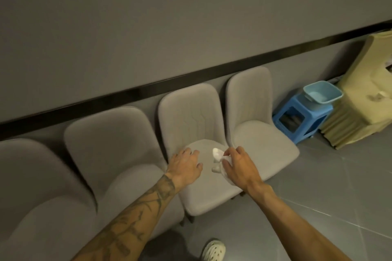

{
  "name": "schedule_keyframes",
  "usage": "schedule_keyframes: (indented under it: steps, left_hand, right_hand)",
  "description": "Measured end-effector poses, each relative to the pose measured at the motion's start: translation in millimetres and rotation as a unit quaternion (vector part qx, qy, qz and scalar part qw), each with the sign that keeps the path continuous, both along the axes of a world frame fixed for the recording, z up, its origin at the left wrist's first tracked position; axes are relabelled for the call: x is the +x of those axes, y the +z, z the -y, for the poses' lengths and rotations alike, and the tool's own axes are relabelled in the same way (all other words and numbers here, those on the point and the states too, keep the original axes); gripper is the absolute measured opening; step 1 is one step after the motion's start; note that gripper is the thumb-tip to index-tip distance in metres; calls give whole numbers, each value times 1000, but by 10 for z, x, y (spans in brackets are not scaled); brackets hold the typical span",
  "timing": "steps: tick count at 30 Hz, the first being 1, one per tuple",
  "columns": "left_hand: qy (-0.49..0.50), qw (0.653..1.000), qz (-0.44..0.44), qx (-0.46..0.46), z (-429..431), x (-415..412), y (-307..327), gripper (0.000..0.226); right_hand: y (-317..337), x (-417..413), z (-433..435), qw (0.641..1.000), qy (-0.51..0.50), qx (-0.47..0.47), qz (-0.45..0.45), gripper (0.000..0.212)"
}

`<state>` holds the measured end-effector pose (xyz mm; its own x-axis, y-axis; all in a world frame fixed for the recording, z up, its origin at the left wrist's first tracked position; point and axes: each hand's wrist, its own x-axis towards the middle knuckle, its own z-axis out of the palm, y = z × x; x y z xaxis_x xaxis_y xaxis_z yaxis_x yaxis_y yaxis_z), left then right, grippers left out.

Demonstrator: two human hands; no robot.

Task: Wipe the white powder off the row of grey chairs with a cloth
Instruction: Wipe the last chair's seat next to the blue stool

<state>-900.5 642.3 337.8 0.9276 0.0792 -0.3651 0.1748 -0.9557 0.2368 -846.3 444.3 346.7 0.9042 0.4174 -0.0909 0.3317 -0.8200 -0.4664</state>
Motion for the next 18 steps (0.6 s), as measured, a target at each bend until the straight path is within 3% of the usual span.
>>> schedule_keyframes:
  steps: [18]
  left_hand:
    - [17, 999, -29, 18, 3144, 2728, 51, 52]
  right_hand:
    - [22, 2977, 3324, 999, 26, -14, -13, 20]
